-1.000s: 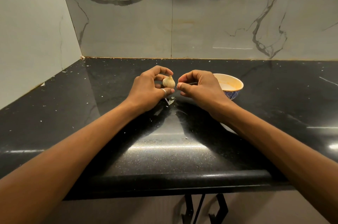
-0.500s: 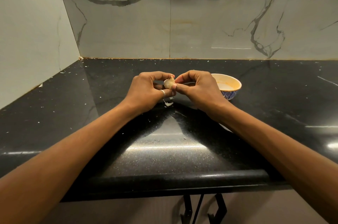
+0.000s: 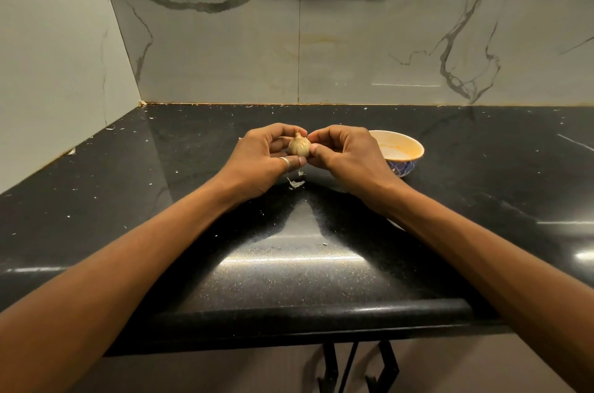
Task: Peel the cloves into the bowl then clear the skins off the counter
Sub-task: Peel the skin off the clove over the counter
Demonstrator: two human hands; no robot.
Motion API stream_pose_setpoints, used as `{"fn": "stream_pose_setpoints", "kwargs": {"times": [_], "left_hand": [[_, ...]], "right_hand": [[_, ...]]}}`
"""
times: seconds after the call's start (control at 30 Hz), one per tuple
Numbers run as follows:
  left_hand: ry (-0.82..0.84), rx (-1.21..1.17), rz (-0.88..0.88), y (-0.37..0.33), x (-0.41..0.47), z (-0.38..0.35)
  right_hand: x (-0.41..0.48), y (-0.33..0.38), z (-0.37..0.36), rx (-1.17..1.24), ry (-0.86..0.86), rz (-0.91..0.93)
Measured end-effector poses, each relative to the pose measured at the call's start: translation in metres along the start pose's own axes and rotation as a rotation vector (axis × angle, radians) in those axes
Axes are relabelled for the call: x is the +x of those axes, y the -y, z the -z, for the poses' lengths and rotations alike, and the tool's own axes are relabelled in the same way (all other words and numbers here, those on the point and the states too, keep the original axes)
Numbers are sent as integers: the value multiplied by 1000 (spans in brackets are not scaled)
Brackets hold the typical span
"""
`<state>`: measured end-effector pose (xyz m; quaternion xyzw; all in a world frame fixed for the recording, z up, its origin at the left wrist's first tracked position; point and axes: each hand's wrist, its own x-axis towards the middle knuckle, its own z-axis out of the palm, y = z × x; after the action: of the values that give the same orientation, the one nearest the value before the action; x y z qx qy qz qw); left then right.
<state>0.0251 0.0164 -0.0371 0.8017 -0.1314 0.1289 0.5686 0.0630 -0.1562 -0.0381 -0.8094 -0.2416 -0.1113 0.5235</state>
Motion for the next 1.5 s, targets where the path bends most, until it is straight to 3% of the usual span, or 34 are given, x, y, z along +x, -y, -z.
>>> {"fn": "stream_pose_setpoints", "kwargs": {"times": [0.67, 1.03, 1.33, 1.5], "left_hand": [[76, 28, -59, 8, 2, 1], [114, 71, -83, 6, 0, 2], [85, 228, -136, 8, 2, 3], [49, 297, -152, 4, 2, 1]], "right_hand": [[-3, 3, -1, -117, -15, 88], [-3, 2, -1, -114, 21, 56], [0, -2, -5, 4, 114, -104], [-1, 7, -9, -163, 30, -59]]}}
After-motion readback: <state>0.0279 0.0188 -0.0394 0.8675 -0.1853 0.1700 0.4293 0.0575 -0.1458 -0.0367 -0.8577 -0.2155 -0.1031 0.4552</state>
